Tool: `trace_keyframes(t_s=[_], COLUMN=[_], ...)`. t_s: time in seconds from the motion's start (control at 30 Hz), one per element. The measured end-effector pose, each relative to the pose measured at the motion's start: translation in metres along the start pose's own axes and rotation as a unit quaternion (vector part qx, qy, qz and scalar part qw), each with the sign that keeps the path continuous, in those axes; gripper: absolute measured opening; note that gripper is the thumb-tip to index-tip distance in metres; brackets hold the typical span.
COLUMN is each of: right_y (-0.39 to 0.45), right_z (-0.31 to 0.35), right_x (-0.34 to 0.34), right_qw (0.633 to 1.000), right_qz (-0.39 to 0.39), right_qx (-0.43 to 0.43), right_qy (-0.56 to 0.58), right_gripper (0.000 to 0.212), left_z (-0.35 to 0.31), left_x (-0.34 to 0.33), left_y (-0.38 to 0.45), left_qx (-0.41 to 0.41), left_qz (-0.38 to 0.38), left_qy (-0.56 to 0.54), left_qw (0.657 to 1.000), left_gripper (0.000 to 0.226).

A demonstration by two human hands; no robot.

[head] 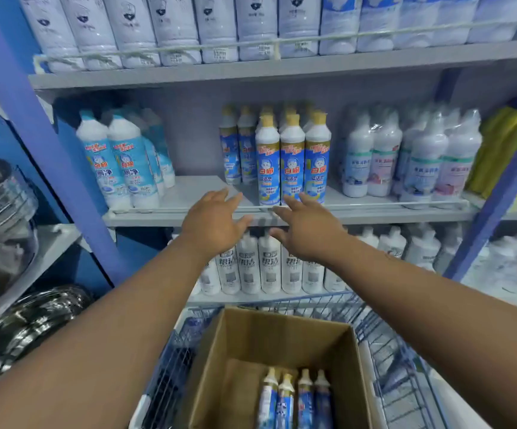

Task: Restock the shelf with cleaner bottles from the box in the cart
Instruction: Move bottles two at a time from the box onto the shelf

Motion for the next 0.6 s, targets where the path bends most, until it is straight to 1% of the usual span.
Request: trace_keyframes(t_s=[0.13,0.3,0.43,0.6], right_y=[-0.072,-0.138,-0.169,-0.195], right_z=[-0.002,0.005,0.012,0.018], right_x=[-0.083,-0.174,-0.222,-0.275], right_qw=[0.998,0.989,0.979,0.957], right_qz=[0.061,0.137,0.188,0.256], right_qx=[-0.024,-0.037,-0.042,-0.081], right_qy=[0.025,0.043,0.070,0.109], right_gripper=[0.063,0.065,0.068,0.068], left_z=[-0.013,-0.014,-0.011,0.002], left_x=[-0.061,-0.142,-0.187,-0.234], left_y=[-0.058,-0.117,-0.141,-0.154], left_qx=[0.015,0.040,0.065,0.074], left_qz=[0.036,0.109,0.150,0.197], left_qy=[0.006,0.022,0.008,0.026], left_qw=[0.999,0.993,0.987,0.977], left_gripper=[0.065,0.067,0.068,0.068])
Point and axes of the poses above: each hand's wrist, its own y-axis towards the middle knuckle, its own x-axis out of the back of the hand, z = x × y, the point moved 8 cm from there along y, towards the middle knuckle, and after that the axes turned 9 degrees about -y, right-handed, at the moved point
